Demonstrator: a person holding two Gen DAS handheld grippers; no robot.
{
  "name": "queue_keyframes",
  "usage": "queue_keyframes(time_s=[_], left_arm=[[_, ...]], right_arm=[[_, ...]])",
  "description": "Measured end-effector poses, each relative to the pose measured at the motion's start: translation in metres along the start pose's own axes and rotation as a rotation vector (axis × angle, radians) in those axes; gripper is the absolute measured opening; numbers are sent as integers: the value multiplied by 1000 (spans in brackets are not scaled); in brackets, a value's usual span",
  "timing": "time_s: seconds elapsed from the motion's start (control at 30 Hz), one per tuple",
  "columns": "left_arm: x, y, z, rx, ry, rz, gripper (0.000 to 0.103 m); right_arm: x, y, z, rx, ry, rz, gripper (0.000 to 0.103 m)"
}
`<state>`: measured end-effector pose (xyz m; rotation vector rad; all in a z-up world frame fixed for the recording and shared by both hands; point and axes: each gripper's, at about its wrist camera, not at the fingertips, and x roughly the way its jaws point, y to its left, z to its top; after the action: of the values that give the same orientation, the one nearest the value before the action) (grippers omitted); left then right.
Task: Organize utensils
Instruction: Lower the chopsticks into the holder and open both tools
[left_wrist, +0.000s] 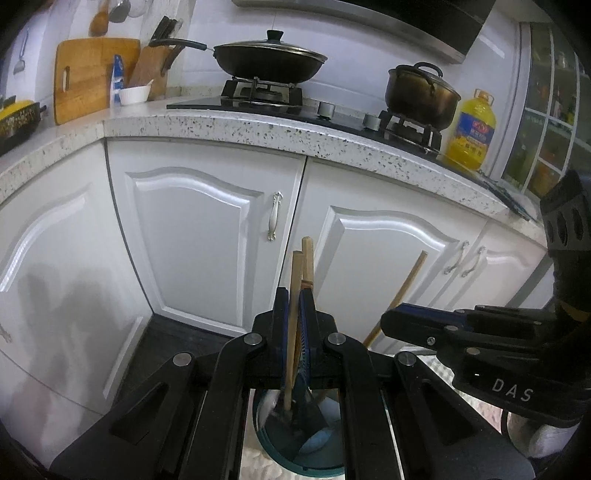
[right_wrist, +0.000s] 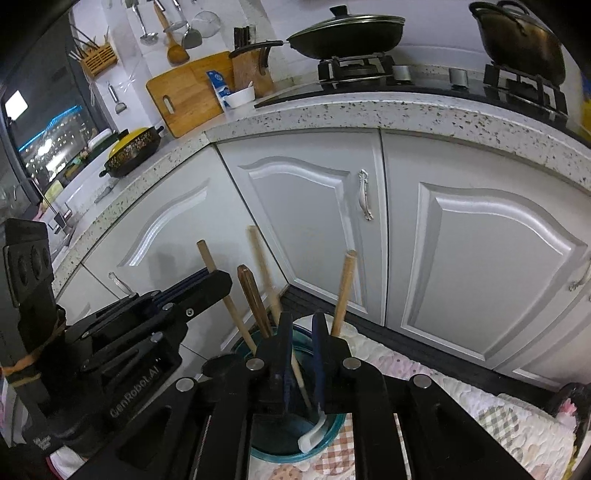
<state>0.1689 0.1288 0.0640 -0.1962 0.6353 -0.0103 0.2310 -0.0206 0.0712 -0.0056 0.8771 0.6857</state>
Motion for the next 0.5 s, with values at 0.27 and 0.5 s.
queue_keyframes(time_s=[0.27,0.5], left_arm=[[-18,-5,-3,-1,-10,-12,32],[-38,-15,-14,22,-14,16,38]], right_arm=[[-5,-3,-19,22,0,-7,25],[-16,-3,-36,37,-4,-28,26]])
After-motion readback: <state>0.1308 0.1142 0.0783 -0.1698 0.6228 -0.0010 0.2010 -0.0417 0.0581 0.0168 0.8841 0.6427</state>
